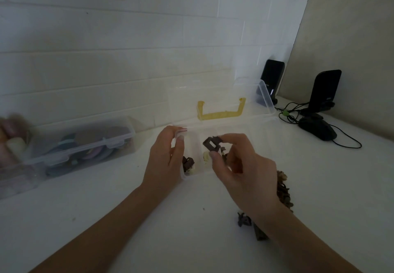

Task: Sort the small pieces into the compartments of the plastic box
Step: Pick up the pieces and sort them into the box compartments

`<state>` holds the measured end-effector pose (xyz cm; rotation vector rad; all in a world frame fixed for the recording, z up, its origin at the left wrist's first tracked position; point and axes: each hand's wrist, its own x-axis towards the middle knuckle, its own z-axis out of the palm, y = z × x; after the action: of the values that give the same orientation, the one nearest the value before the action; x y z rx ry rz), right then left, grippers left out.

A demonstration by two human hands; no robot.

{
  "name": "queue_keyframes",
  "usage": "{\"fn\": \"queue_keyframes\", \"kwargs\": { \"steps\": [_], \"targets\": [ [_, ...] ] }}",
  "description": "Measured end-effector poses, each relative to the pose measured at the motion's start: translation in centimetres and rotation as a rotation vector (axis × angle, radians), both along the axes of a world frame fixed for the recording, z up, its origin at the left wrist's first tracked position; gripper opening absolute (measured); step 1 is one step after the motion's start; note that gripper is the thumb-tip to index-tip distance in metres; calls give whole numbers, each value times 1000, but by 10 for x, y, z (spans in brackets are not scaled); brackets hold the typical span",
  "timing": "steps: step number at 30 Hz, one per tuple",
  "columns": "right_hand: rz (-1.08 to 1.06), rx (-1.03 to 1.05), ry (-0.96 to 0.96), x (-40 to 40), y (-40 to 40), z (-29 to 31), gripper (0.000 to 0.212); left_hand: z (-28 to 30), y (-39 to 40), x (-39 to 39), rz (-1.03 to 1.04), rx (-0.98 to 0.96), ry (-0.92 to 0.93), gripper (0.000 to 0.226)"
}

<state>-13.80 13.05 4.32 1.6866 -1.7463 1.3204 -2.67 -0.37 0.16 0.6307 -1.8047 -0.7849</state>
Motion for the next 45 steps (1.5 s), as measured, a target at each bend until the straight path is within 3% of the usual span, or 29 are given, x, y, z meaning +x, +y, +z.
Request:
{"fn": "queue_keyframes", "kwargs": {
  "steps": [3,6,9,14,22,27,29,31,33,41,45],
  "targets": [
    [-90,-24,-29,9,-12,2,23,0,0,-1,2,-10,-8,26],
    [-165,192,135,12,-22,-4,35,0,0,0,26,-43,-16,27],
    [-146,285,170,4,-23,-13,36,0,0,0,0,-6,3,28],
    [-112,279,-20,-26,-15,-5,22,1,0,-1,15,-3,16,25],
    [184,683,-43,-73,3,9,5,2,-1,1,13,17,19,28],
    [218,595,-77,-87,15,24,11,4,-2,1,25,45,26,25],
    [182,764,-34,-92,21,28,9,4,-2,1,33,55,25,23],
    [132,1015,-18,-97,27,29,16,4,-3,1,32,53,25,22],
    [116,1131,-49,-99,29,29,25,3,-2,1,27,44,31,21],
    [58,1097,141,-79,18,19,14,4,-1,1,25,44,43,19],
    [148,968,75,-73,16,19,18,4,-2,2,29,34,35,20]
  ]
}}
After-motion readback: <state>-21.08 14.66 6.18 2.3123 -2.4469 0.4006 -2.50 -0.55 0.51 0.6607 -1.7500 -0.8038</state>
